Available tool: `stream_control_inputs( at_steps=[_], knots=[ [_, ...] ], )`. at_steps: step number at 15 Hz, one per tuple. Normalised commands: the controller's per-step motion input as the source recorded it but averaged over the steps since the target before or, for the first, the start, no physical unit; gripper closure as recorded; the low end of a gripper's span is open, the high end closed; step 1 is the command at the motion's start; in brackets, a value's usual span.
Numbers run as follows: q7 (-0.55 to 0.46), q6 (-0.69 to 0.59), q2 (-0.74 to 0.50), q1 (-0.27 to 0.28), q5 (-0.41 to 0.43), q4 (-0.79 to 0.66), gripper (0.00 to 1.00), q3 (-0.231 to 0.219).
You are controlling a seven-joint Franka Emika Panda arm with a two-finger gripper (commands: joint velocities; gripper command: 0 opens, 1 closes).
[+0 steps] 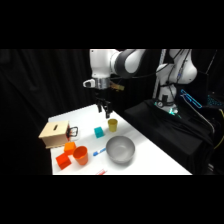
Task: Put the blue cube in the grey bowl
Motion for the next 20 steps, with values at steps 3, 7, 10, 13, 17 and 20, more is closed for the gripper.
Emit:
stream_control_inputs(
  at_steps=[3, 7, 10, 13, 17, 20],
  knots=[
    [-0.03, -0.02, 0.03, -0.044, 0.024, 0.06, 0.00, 0.015],
    [-0.15, -0.02, 0.14, -0.110, 0.095, 0.22, 0.00, -0.039],
    [-0.15, 0.07, 0.18, -0.104, 0.117, 0.22, 0.00, -0.042],
    [-0.15, 0.12, 0.08, -0.086, 0.117, 0.08, 0.00, -0.028],
    [-0.17, 0.24, 0.20, -0.053, 0.185, 0.08, 0.00, 0.013],
    [-0.15, 0.28, 0.30, -0.047, 0.186, 0.15, 0.00, 0.078]
  ],
)
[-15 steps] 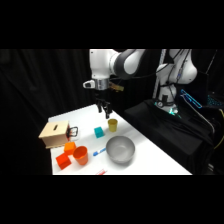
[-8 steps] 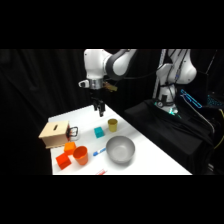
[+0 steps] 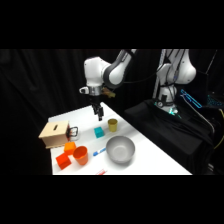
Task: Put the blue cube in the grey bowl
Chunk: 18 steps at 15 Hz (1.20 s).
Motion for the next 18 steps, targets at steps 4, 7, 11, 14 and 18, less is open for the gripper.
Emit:
stream_control_inputs(
  at_steps=[4, 7, 11, 14, 18],
  knots=[
    [-0.08, 0.24, 0.28, -0.060, 0.090, 0.20, 0.00, 0.091],
    [0.01, 0.25, 0.27, -0.045, -0.015, 0.20, 0.00, 0.072],
    [0.09, 0.23, 0.24, -0.017, -0.096, 0.16, 0.00, 0.041],
    [0.14, 0.21, 0.18, 0.003, -0.137, 0.09, 0.00, 0.016],
    [0.12, 0.19, 0.14, -0.026, -0.105, 0.08, 0.00, 0.024]
  ],
)
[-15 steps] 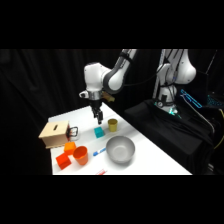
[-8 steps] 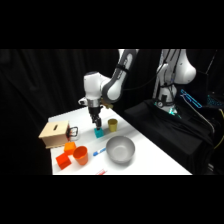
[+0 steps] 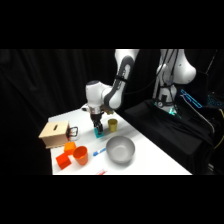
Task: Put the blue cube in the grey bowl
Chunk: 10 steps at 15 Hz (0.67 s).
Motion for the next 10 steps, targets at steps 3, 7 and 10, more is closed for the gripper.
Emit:
stream_control_inputs(
  at_steps=[3, 7, 10],
  knots=[
    [0.14, 0.20, 0.12, -0.032, -0.091, 0.06, 0.00, 0.016],
    [0.13, 0.17, 0.09, -0.036, -0.081, 0.04, 0.25, 0.025],
    [0.13, 0.16, 0.03, -0.022, -0.096, 0.03, 0.43, 0.006]
  ],
)
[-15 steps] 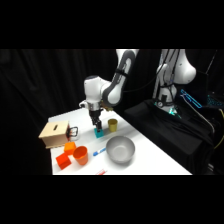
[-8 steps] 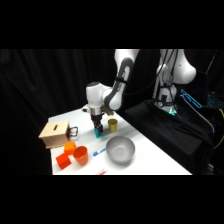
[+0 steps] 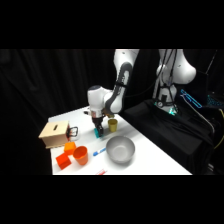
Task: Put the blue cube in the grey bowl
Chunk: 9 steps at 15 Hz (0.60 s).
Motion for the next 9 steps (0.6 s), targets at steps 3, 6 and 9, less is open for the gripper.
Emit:
stream_control_inputs(
  at_steps=[3, 6, 9],
  knots=[
    [0.16, 0.04, -0.04, 0.032, -0.145, 0.02, 0.66, -0.058],
    [0.22, -0.25, -0.29, 0.102, -0.172, -0.09, 0.72, -0.115],
    [0.17, -0.37, -0.46, 0.116, -0.174, -0.16, 0.75, -0.099]
  ],
)
